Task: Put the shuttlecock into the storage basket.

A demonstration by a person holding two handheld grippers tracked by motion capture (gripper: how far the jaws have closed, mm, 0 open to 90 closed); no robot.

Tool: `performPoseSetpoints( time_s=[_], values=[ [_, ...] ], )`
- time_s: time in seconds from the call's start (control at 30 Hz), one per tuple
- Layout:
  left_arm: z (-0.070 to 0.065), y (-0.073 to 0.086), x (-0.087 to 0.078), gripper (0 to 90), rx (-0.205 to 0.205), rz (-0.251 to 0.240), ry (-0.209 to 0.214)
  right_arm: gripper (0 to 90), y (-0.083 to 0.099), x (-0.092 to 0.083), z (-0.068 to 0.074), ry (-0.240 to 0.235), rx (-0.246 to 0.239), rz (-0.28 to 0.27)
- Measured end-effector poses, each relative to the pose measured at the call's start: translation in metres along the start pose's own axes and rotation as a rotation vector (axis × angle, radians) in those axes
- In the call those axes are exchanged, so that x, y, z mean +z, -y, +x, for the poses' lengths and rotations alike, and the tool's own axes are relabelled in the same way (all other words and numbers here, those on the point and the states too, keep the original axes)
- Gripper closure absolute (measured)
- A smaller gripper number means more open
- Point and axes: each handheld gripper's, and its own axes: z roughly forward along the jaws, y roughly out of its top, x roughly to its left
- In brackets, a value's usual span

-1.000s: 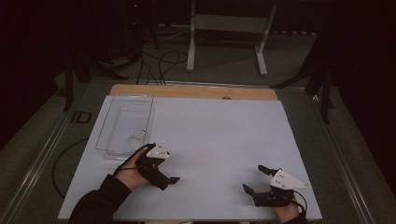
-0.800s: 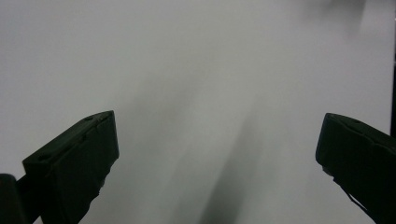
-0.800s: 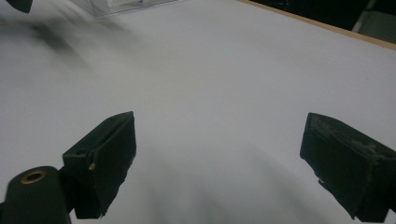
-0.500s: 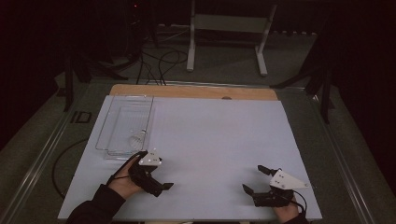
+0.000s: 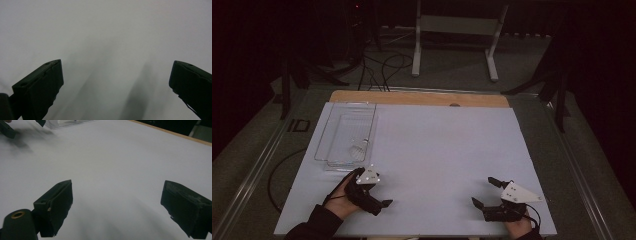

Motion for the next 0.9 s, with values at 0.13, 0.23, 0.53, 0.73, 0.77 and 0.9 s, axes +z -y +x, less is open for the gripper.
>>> performPoseSetpoints(
  time_s=[0.13,0.23,0.53,0.73,0.77,0.9],
  values=[
    [0.002,0.008,-0.005,0.0,-0.022,-0.033,-0.015,10.3,0.000,0.000,0.000,0.001,-0.002,0.001],
    [0.003,0.014,-0.008,0.0,-0.037,-0.051,-0.016,10.3,0.000,0.000,0.000,-0.001,-0.001,0.001],
    [0.008,0.025,-0.016,0.0,-0.071,-0.078,-0.037,10.3,0.000,0.000,0.000,-0.001,-0.003,0.003],
    [0.008,0.031,-0.021,0.0,-0.104,-0.152,-0.083,10.3,0.000,0.000,0.000,0.000,-0.003,0.004],
    [0.009,0.031,-0.021,0.0,-0.107,-0.157,-0.092,10.3,0.000,0.000,0.000,-0.002,-0.002,0.004],
    [0.011,0.034,-0.023,0.0,-0.134,-0.175,-0.105,10.3,0.000,0.001,0.000,-0.003,-0.002,0.009]
  ],
)
